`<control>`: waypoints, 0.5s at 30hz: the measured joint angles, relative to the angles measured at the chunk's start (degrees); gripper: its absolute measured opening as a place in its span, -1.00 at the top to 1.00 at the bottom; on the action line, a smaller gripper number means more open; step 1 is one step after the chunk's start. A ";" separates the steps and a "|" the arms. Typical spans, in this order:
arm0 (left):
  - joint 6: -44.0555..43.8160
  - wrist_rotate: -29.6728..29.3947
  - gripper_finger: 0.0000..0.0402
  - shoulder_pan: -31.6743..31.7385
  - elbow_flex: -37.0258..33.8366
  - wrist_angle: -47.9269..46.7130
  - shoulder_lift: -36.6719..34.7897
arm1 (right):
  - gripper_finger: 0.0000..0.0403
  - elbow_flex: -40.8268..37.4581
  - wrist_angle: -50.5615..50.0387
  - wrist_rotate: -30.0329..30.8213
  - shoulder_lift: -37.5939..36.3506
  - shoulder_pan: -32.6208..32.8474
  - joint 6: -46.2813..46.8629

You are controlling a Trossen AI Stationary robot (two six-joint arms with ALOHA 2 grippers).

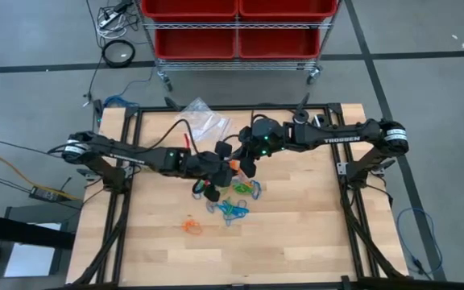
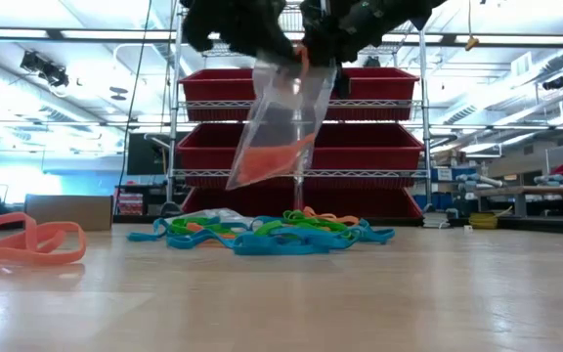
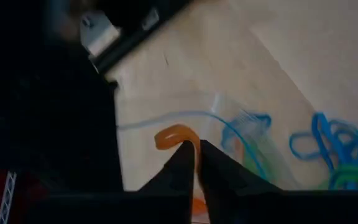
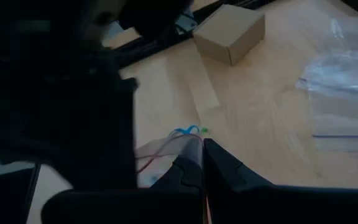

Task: Sort rubber bands
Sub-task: Put the orange rubber band into the transparent zip bag

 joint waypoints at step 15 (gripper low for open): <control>-7.94 -3.48 -0.16 -1.57 6.62 -12.27 -3.10 | 1.00 0.00 0.03 -0.69 -0.16 -0.61 0.31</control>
